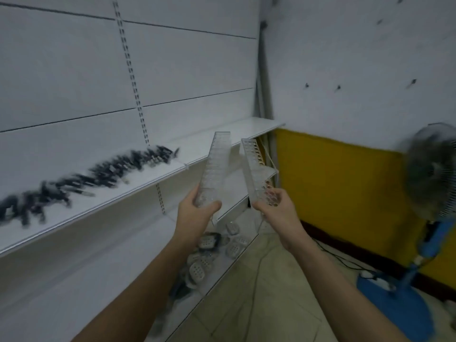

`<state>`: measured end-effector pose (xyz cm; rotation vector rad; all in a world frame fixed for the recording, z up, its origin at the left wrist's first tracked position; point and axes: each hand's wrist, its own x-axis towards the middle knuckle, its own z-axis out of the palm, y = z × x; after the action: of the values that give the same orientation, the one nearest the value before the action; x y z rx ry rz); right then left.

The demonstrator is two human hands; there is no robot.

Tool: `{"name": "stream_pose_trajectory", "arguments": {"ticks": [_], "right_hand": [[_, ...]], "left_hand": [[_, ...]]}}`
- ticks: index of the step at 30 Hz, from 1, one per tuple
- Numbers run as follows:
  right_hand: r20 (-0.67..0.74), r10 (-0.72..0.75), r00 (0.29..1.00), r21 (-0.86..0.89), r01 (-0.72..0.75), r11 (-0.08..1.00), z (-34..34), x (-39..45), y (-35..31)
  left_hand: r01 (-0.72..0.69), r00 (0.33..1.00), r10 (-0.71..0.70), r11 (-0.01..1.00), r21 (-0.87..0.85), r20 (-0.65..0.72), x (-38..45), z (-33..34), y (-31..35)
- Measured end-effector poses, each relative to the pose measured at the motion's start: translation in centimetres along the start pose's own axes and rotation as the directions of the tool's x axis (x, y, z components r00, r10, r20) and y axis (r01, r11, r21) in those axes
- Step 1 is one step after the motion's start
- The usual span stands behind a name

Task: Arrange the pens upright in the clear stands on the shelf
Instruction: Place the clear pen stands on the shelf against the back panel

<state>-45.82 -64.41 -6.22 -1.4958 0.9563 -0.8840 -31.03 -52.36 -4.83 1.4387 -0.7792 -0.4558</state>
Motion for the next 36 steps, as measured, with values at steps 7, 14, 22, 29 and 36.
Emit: {"name": "stream_pose_trajectory", "arguments": {"ticks": [7, 14, 22, 29, 36], "right_hand": [[-0.068, 0.030, 0.997, 0.004, -0.030, 1.000, -5.1, 7.9, 2.3], [-0.141, 0.045, 0.989, -0.058, -0.054, 0.997, -7.2, 18.2, 3.4], [-0.241, 0.091, 0.966, -0.062, -0.109, 0.992, -10.4, 29.7, 4.2], [-0.260, 0.086, 0.962, -0.063, -0.106, 0.992, -15.8, 40.3, 5.6], [-0.175, 0.087, 0.981, -0.077, -0.102, 0.992, -21.6, 52.0, 6.0]], "left_hand": [[0.024, 0.997, -0.027, 0.999, 0.035, 0.076, 7.6, 7.1, -2.3], [-0.005, 0.984, 0.006, 1.000, -0.005, 0.177, 18.3, 13.5, -6.0], [0.009, 0.961, -0.002, 1.000, -0.021, 0.276, 29.5, 21.0, -8.3], [-0.013, 0.946, 0.009, 1.000, 0.012, 0.323, 37.4, 29.7, -10.0], [0.040, 0.978, -0.046, 0.999, 0.037, 0.205, 44.9, 38.3, -10.2]]}}
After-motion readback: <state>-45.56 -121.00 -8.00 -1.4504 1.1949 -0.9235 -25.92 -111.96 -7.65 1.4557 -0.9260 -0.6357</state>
